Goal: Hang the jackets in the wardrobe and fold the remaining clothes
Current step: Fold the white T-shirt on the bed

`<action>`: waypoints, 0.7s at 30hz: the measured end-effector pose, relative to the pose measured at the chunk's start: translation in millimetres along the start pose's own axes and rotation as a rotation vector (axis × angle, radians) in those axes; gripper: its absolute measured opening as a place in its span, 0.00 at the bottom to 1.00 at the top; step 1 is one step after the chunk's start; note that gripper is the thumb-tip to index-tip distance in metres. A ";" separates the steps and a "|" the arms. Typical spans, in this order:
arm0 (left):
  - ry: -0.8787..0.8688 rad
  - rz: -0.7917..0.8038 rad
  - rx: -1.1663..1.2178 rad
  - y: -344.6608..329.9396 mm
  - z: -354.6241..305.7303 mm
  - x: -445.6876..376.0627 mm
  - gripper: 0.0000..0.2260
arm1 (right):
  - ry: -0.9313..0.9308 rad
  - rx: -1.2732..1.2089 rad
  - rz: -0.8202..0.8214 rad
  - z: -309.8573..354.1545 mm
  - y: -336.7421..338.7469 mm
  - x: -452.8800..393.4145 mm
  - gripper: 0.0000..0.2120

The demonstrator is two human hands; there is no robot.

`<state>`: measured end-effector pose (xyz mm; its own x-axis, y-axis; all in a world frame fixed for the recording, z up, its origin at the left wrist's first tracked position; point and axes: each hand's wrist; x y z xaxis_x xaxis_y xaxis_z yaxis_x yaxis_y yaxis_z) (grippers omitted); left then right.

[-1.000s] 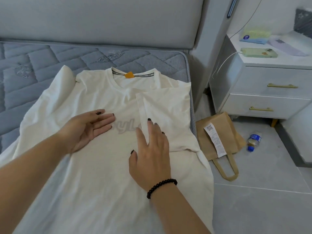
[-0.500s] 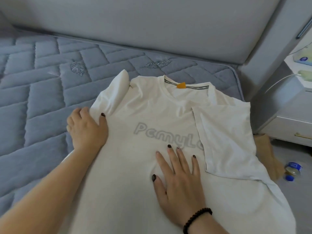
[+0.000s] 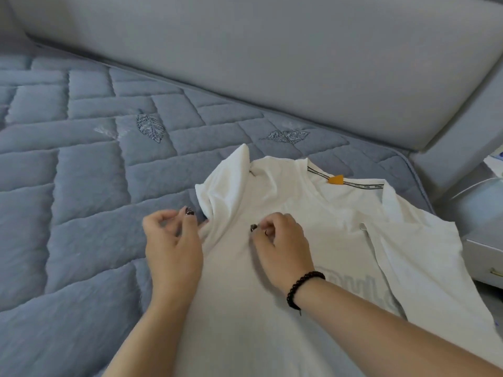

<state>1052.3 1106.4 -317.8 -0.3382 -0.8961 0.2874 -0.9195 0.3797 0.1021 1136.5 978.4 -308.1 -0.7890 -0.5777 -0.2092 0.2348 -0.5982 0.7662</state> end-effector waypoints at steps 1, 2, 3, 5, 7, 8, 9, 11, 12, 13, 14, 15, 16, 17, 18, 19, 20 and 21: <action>0.124 0.058 0.122 2.5 -4.2 -6.6 0.04 | -0.104 -0.145 -0.081 6.6 -2.9 -20.7 0.04; 0.222 0.132 0.174 5.4 -7.7 -11.0 0.03 | -0.155 -0.228 -0.148 12.2 -4.8 -39.2 0.05; 0.284 0.210 0.168 7.4 -10.8 -16.5 0.05 | -0.150 -0.241 -0.192 16.9 -7.3 -60.6 0.07; 0.380 0.353 0.157 10.2 -11.5 -23.4 0.06 | -0.045 -0.175 -0.190 28.6 -11.2 -98.4 0.12; 0.475 0.478 0.189 11.4 -13.8 -22.0 0.08 | 0.102 -0.026 -0.046 39.2 -14.9 -131.0 0.20; 0.514 0.535 0.197 10.9 -14.0 -20.2 0.10 | 0.139 0.068 0.064 41.5 -16.4 -144.4 0.23; 0.536 0.581 0.197 10.1 -13.9 -18.4 0.11 | 0.142 0.169 0.182 42.2 -19.3 -156.0 0.25; 0.540 0.629 0.177 7.7 -13.6 -16.6 0.14 | 0.068 0.363 0.427 44.4 -25.5 -170.1 0.27; 0.535 0.636 0.159 6.6 -13.8 -15.5 0.16 | 0.025 0.432 0.531 45.8 -28.3 -174.3 0.24; 0.531 0.640 0.150 5.7 -13.9 -14.3 0.18 | 0.007 0.461 0.587 47.5 -30.2 -177.5 0.17; 0.526 0.644 0.151 5.2 -14.0 -13.0 0.20 | 0.016 0.453 0.585 49.9 -30.5 -180.0 0.12; 0.517 0.642 0.161 5.0 -14.5 -11.6 0.20 | 0.037 0.416 0.561 52.4 -29.9 -183.5 0.10; 0.505 0.623 0.176 5.4 -13.9 -11.3 0.19 | 0.067 0.352 0.527 55.4 -29.2 -186.5 0.08; 0.495 0.593 0.202 5.8 -14.4 -11.6 0.18 | 0.097 0.258 0.492 59.4 -28.6 -188.5 0.06; 0.493 0.564 0.235 7.1 -15.0 -12.7 0.18 | 0.128 0.160 0.460 65.2 -28.2 -188.9 0.05; 0.498 0.552 0.287 8.6 -16.8 -13.9 0.18 | 0.154 0.073 0.430 71.1 -28.4 -188.9 0.05; 0.511 0.564 0.359 10.4 -19.2 -14.8 0.18 | 0.170 -0.004 0.403 77.1 -29.1 -188.0 0.06; 0.528 0.592 0.436 12.4 -21.3 -15.5 0.18 | 0.169 -0.080 0.390 82.3 -30.5 -187.4 0.06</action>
<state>1050.3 1130.0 -300.6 -0.7425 -0.3193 0.5888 -0.6554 0.5276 -0.5404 1230.5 1150.6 -242.3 -0.5305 -0.8476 -0.0151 0.5454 -0.3549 0.7594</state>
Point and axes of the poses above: each hand's wrist, its own x-axis away from the middle knuckle, its own y-axis out of the back of the hand, z = x × y, and after that the axes turned 14 degrees about y, right-handed
